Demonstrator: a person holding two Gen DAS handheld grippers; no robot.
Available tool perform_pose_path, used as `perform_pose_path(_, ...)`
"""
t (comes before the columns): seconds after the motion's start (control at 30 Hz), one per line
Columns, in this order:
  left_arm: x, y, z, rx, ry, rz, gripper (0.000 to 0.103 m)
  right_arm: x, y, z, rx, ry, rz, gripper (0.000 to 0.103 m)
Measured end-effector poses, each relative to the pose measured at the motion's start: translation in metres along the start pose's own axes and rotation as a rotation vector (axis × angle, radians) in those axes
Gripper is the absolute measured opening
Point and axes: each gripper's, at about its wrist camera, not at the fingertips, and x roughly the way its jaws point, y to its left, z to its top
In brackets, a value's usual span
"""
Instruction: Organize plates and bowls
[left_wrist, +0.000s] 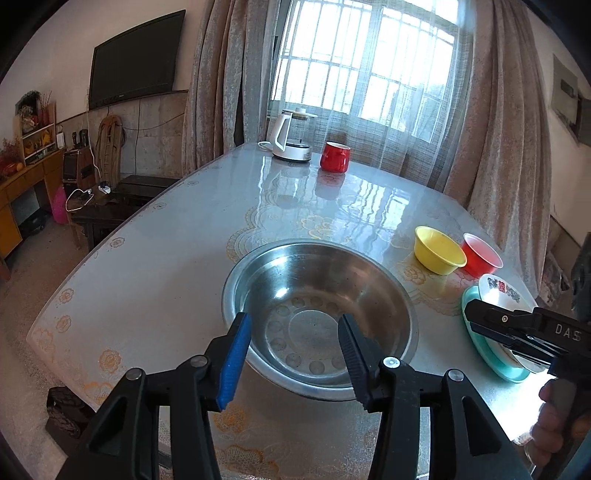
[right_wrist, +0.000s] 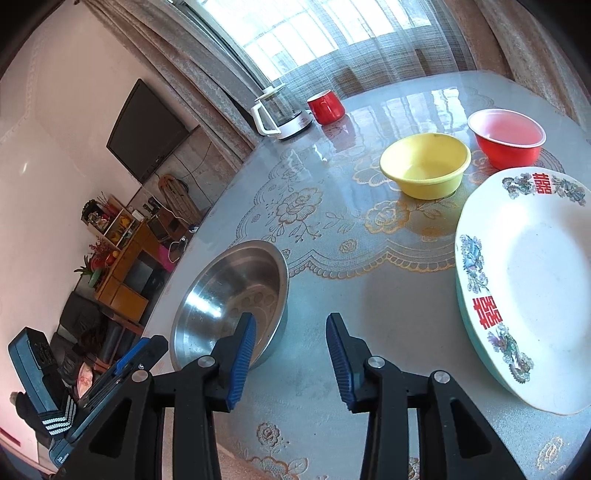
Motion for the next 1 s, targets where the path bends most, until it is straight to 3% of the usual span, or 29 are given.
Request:
perform_pose_path(0.27,0.011,-0.034,0.020,0.041,0.015,-0.063,0.050,-0.039,-0.028,0.016,0.023,-0.125,-0.056,0.040)
perform_pose_path(0.4,0.019,-0.052,0.031,0.091,0.027,-0.091,0.050,-0.053,-0.049,0.030,0.062,-0.179,-0.067,0.030)
perform_pose_path(0.83,0.079,-0.109,0.078,0.109,0.136,-0.128,0.050,-0.036,-0.105,0.084,0.221,-0.124,-0.110,0.020)
perform_pose_path(1.0,0.114,-0.129,0.092,0.080,0.226,-0.157,0.049,-0.021,-0.116,0.105,0.244,-0.087,-0.131,0.018)
